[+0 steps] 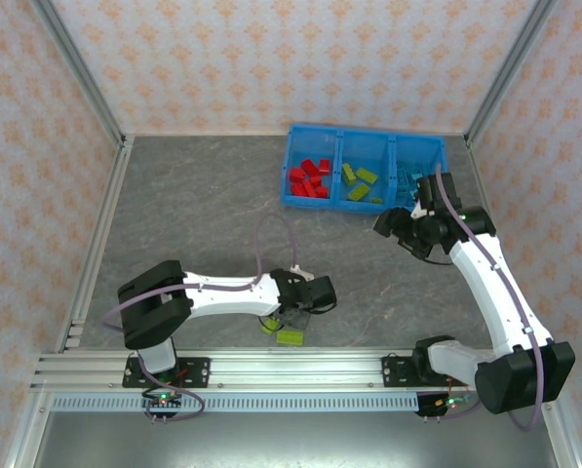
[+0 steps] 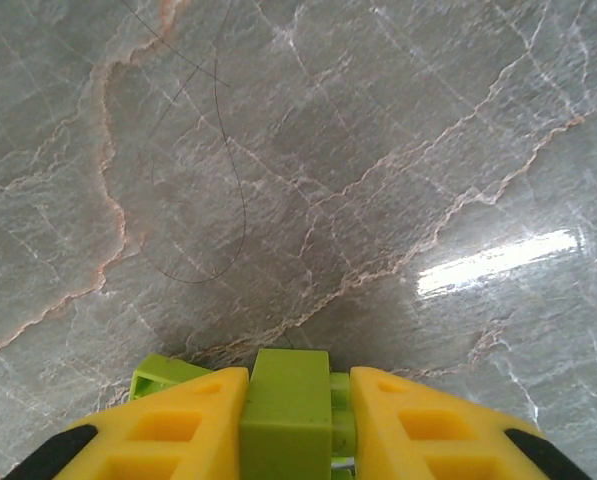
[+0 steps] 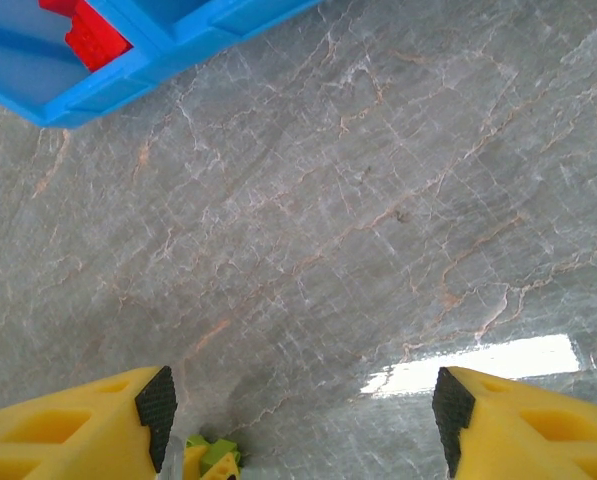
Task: Sort the legos into containers by color
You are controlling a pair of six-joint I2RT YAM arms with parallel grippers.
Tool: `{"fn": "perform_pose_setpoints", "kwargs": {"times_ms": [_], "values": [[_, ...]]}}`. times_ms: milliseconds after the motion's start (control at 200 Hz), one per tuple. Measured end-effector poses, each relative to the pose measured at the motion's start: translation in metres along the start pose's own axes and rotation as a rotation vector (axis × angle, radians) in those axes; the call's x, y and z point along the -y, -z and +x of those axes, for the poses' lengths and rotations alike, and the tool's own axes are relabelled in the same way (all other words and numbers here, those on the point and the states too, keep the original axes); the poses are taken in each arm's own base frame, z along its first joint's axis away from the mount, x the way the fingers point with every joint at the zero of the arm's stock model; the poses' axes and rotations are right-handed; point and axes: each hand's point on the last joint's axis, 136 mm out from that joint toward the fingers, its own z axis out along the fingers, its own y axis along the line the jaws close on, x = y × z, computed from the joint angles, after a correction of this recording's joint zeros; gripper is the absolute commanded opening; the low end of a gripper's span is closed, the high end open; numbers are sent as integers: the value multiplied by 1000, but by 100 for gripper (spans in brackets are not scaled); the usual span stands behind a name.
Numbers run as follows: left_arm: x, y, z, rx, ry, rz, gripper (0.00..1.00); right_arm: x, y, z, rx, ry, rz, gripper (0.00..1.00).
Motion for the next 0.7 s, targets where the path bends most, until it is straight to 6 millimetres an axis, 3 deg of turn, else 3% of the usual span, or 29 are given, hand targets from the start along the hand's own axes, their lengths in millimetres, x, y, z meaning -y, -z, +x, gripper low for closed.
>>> {"fn": "perform_pose_setpoints", "kwargs": {"times_ms": [160, 410, 545, 701], "values": [[0, 0, 0, 1, -8, 1, 21, 6, 0, 22, -67, -12, -12, 71], [13, 10, -16, 19, -46, 41, 19, -1, 9, 65, -233, -30, -110, 71], [24, 37, -64, 96, -12, 118, 19, -8, 18, 75, -267, -37, -161, 71], [28, 90, -155, 275, 48, 205, 22, -9, 33, 62, -166, -56, -156, 71]]}}
